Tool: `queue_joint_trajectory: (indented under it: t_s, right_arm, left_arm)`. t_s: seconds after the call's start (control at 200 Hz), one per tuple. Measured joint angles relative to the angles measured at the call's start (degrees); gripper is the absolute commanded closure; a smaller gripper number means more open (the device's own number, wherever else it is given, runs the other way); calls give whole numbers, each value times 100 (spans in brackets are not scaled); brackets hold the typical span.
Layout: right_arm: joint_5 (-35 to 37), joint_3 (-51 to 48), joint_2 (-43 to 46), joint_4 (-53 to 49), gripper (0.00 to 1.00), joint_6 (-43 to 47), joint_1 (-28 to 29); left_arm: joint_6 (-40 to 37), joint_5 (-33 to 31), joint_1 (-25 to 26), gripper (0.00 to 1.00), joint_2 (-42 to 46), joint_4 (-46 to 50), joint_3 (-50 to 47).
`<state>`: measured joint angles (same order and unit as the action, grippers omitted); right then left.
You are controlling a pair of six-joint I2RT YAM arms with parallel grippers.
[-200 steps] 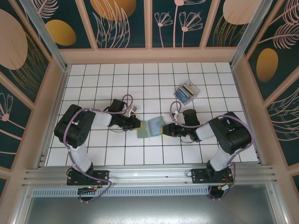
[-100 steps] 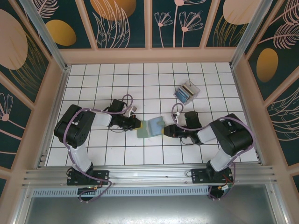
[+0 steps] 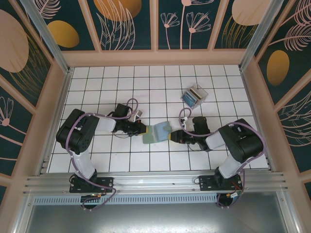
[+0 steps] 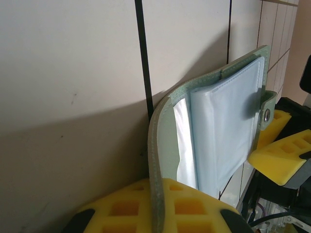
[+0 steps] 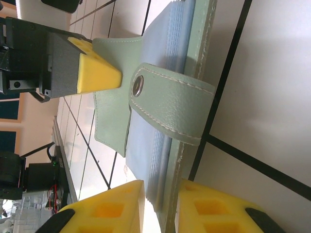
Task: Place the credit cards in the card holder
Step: Flip over the card slot on the card holder.
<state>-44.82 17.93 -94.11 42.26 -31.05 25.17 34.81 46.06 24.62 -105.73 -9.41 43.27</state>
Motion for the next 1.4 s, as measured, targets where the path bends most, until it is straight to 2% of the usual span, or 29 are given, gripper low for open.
queue_joint_trajectory:
  t_s: [0.17,0.35,0.551,0.761,0.861,1.401]
  right_arm:
    - [24,-11,11,4,77,0,0]
    - [63,-20,11,-7,81,0,0]
    - [87,-42,22,31,79,-4,0]
    - [127,-44,7,24,85,-22,0]
    - [149,-48,-20,22,92,-44,-7]
    - [-26,52,-256,144,90,-111,-26]
  left_arm:
    - [17,0,0,100,0,-2,0]
    - [20,0,0,100,0,-2,0]
    - [20,0,0,100,-2,-4,0]
    - [22,0,0,100,-2,-7,0]
    - [35,0,0,100,-2,-11,0]
    - [105,0,0,100,-2,-85,-33]
